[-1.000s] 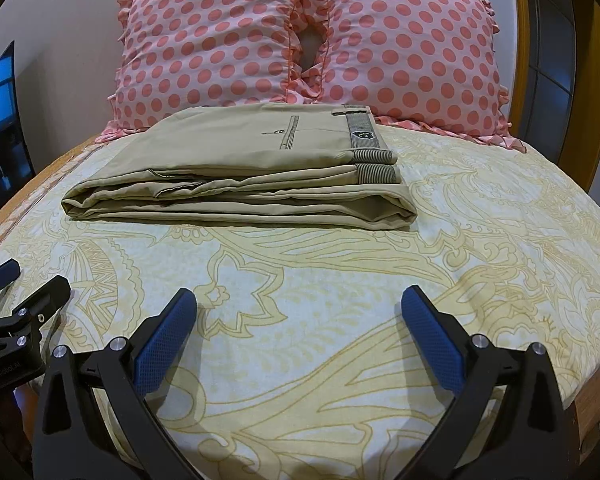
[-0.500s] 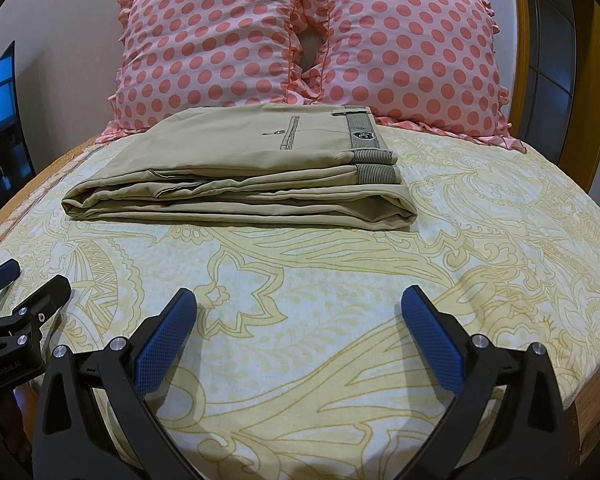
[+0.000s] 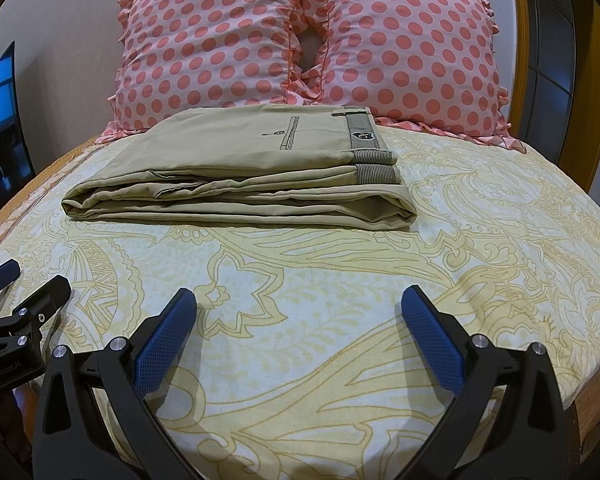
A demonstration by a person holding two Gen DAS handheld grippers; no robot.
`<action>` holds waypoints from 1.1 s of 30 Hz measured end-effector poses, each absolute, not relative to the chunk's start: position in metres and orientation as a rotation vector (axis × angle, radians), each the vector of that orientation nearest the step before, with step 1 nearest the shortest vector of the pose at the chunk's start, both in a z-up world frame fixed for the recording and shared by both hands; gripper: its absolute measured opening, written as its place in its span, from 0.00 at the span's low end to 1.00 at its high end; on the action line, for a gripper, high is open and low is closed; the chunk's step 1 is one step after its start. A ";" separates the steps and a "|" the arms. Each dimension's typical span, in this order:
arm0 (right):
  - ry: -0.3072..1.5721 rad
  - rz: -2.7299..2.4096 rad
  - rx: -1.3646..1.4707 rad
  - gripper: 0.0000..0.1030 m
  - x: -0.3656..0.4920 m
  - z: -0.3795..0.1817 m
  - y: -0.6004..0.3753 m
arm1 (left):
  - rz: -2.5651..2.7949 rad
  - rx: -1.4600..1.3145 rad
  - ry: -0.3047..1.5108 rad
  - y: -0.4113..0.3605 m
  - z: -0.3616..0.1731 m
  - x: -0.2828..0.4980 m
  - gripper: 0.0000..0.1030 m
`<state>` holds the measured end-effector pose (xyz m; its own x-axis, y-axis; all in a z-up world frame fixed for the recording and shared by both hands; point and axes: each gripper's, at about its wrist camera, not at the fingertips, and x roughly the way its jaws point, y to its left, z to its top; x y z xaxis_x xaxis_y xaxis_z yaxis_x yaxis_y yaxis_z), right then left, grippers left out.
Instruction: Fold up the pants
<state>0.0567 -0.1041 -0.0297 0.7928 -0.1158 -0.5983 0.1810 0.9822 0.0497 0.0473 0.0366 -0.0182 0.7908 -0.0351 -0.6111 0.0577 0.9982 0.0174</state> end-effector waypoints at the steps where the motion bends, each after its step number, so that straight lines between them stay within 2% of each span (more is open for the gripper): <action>1: 0.636 -0.160 0.107 0.99 0.057 -0.030 -0.104 | -0.049 0.037 0.658 0.036 -0.018 0.047 0.98; 33: 0.634 -0.159 0.106 0.99 0.057 -0.030 -0.104 | -0.046 0.031 0.653 0.038 -0.016 0.047 0.98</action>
<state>0.0569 -0.1043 -0.0303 0.7944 -0.1152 -0.5964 0.1799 0.9824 0.0498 0.0475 0.0375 -0.0164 0.7932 -0.0331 -0.6080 0.0527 0.9985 0.0145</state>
